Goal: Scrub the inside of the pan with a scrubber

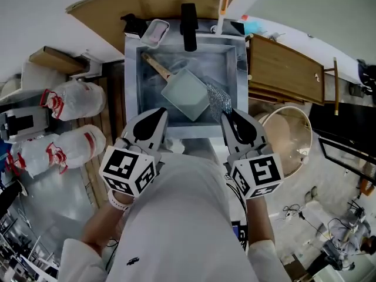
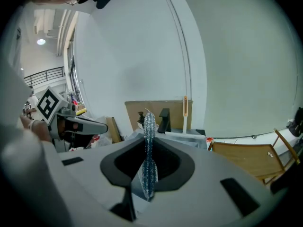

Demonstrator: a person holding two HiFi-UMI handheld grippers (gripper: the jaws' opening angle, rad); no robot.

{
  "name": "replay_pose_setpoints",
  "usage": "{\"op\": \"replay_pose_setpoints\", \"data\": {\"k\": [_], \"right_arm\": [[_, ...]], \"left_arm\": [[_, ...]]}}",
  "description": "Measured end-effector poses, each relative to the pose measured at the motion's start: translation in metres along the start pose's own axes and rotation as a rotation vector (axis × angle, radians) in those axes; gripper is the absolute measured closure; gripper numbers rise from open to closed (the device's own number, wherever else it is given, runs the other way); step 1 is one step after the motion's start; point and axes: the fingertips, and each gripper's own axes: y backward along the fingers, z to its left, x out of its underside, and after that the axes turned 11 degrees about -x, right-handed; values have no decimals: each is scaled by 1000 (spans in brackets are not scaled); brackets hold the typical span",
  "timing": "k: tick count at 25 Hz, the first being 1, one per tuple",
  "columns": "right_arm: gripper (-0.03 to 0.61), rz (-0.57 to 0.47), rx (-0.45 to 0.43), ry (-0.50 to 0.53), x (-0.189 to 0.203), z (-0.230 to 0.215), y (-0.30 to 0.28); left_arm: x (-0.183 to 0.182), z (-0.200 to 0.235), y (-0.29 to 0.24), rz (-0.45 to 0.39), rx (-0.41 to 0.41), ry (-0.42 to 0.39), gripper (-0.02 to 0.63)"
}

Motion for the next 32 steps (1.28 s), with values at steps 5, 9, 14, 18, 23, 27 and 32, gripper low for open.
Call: {"op": "replay_pose_setpoints", "data": {"k": [5, 9, 14, 18, 23, 27, 32], "right_arm": [[534, -93, 9, 20, -13, -2, 22], [534, -155, 1, 19, -22, 2, 29], [532, -186, -9, 51, -31, 5, 27], [532, -190, -25, 69, -34, 10, 24], [532, -189, -36, 83, -35, 15, 22], [532, -185, -38, 86, -34, 17, 19], [532, -188, -35, 71, -32, 18, 19]], "left_arm": [[-14, -8, 14, -73, -30, 9, 609], [-19, -7, 22, -94, -52, -1, 609], [-27, -2, 27, -139, -87, 5, 609], [-25, 4, 30, -149, -109, 22, 609], [-25, 3, 32, -151, -115, 13, 609], [-24, 3, 31, -148, -115, 16, 609], [-22, 0, 31, -140, -106, 9, 609]]}}
